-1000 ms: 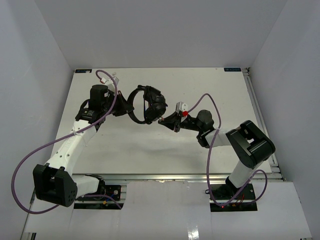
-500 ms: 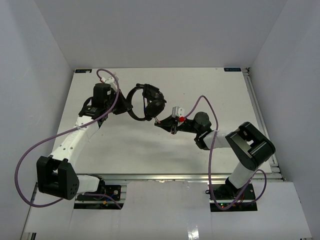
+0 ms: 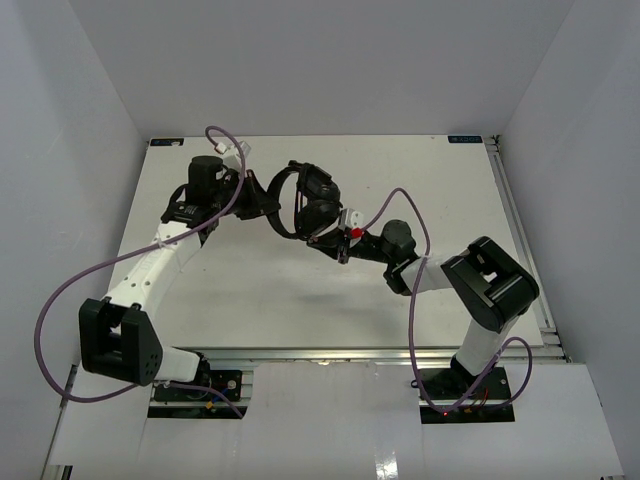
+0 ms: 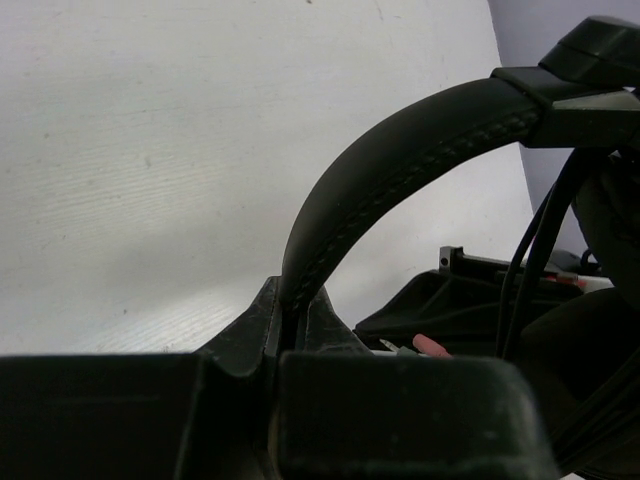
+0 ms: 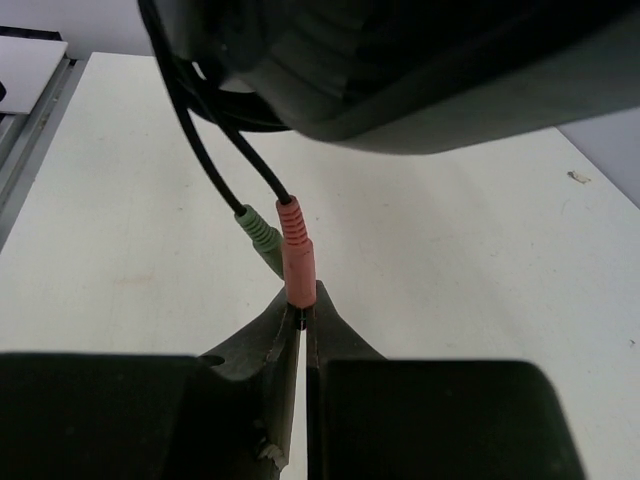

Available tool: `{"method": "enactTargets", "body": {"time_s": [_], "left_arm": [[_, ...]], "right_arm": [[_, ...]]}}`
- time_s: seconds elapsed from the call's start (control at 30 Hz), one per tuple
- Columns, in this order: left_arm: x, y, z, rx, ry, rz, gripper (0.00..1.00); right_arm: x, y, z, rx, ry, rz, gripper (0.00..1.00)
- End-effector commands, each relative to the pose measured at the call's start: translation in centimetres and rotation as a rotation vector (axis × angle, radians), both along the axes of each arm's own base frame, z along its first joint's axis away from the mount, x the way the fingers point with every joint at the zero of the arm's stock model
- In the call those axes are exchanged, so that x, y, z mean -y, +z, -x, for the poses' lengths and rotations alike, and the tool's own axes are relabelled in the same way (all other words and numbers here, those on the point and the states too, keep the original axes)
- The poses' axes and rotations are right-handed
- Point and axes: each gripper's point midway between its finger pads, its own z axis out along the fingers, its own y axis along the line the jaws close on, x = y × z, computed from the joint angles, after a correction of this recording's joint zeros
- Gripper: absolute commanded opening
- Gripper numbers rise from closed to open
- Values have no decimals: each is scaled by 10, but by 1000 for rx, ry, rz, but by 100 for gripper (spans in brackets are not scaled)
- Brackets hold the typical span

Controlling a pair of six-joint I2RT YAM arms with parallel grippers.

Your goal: Wrap the headphones

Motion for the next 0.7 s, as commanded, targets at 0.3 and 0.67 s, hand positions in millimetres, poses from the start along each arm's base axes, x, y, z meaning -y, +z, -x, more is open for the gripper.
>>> {"method": "enactTargets", "body": {"time_s": [0.3,0.67], "left_arm": [[41,-6,-13,220,-493,-57,0],[63,-58,-54,350,-774,-115,0]], "right_arm": [[44,13,-59,-95,-181,-65,8],[45,-13,-75,-201,-182,-18,8]]}}
